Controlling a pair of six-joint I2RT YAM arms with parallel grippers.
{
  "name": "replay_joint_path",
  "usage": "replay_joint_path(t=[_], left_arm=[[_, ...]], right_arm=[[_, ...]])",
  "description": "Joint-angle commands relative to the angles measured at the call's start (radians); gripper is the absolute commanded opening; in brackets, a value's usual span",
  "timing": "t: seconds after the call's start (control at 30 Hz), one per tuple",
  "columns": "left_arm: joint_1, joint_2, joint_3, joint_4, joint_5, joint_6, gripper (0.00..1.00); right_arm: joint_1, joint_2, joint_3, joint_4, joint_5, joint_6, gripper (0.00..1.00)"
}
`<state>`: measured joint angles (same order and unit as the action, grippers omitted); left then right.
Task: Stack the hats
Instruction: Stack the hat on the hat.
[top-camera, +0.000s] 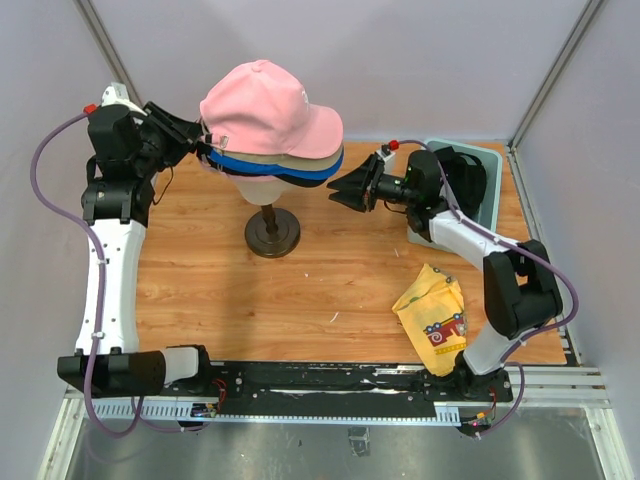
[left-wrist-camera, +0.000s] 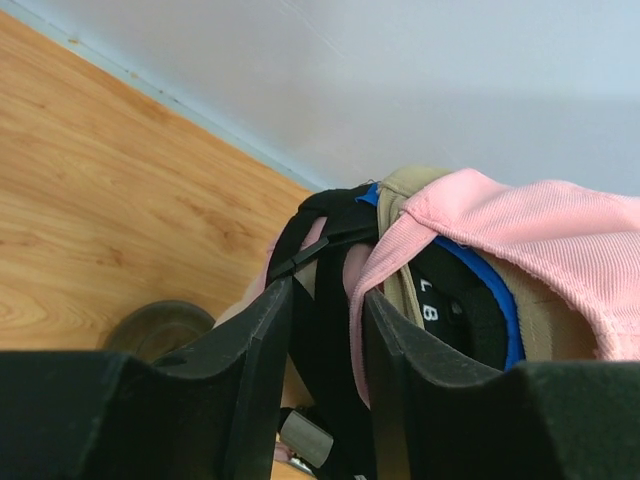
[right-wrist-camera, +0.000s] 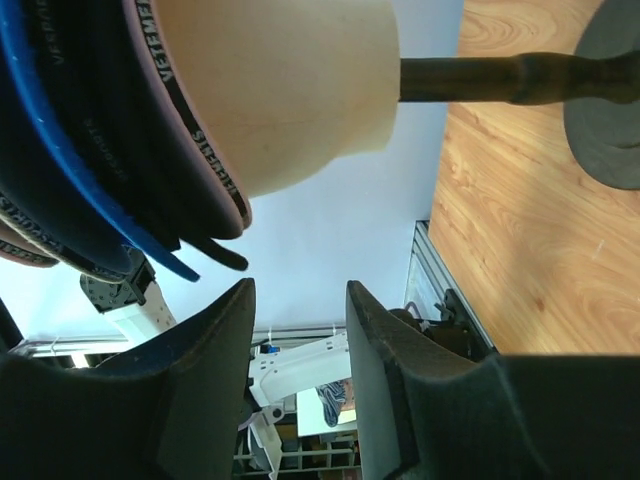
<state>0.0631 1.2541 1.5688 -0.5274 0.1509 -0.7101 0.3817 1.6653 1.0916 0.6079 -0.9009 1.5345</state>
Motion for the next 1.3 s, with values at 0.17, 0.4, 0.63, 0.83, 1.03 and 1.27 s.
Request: replay_joint_path(t=[0.17, 0.4, 0.63, 0.83, 1.03, 1.27], left_arm=[[0.004, -0.042, -0.015, -0.025, -0.005, -0.044, 0.43], [0.006, -0.041, 0.013, -0.023, 0.002, -0.046, 0.47], [0.006, -0.038, 0.025, -0.037, 0.007, -0.049, 0.47], [0.007, -0.048, 0.030, -0.042, 0.002, -0.049, 0.48], [0.009, -0.056, 0.040, -0.043, -0.007, -0.057, 0.49], [0.010, -0.067, 0.042, -0.031, -0.017, -0.074, 0.51]], right_arm=[[-0.022, -0.139, 0.042, -0.245, -0.002, -0.210, 0.43], [-0.022, -0.223, 0.101, -0.471, 0.039, -0.382, 0.44], [-0.023, -0.281, 0.198, -0.644, 0.096, -0.526, 0.44], [-0.023, -0.301, 0.306, -0.746, 0.161, -0.613, 0.45], [-0.018, -0.294, 0.407, -0.779, 0.213, -0.661, 0.45], [0.015, -0.235, 0.579, -0.821, 0.268, -0.735, 0.46]])
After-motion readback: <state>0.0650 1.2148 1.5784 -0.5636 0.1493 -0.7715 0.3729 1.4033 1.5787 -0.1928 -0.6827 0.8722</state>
